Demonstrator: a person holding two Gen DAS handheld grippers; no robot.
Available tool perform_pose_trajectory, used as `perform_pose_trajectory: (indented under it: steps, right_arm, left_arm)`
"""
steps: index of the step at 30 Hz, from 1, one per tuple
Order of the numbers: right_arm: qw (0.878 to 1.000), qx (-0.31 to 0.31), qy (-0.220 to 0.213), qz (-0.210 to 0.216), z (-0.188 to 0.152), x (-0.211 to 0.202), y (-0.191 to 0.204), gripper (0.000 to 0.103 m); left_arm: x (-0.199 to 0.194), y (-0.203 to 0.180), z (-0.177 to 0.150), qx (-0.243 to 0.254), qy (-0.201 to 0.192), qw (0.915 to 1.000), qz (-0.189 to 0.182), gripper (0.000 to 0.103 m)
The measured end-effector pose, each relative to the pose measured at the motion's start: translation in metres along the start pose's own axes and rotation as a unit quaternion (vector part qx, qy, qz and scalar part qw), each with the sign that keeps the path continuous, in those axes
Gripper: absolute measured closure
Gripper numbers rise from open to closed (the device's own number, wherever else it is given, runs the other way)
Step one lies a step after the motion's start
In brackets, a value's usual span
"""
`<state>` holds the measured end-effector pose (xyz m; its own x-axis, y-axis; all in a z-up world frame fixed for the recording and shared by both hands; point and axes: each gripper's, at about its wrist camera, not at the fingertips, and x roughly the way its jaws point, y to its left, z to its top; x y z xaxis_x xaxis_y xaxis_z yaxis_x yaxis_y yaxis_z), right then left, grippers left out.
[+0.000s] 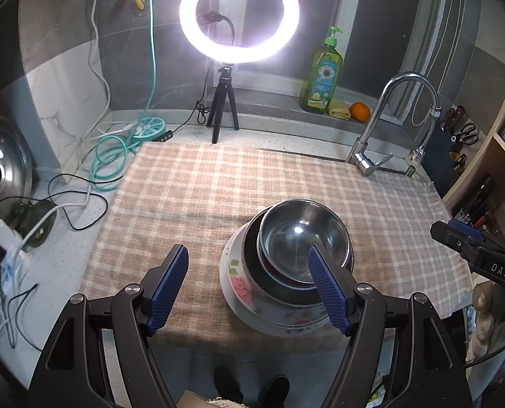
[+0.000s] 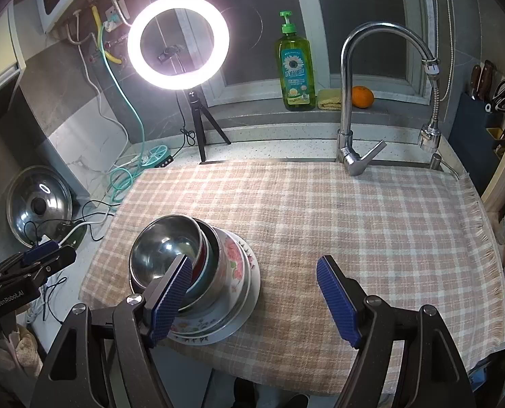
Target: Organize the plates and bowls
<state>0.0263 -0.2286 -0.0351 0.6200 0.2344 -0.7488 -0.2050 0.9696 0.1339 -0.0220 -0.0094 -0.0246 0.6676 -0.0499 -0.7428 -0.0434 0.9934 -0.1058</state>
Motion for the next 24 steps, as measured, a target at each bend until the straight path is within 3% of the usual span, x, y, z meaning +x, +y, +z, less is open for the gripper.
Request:
perform_pose_trajectory:
  steps: [24]
  right_arm:
    - [1.0, -0.002, 0.007, -0.002, -0.0006, 0.003, 0.002, 0.031]
  left_arm:
    - [-0.0001, 0.0038, 0.0025, -0.001, 0.002, 1.0, 0.006, 0.03]
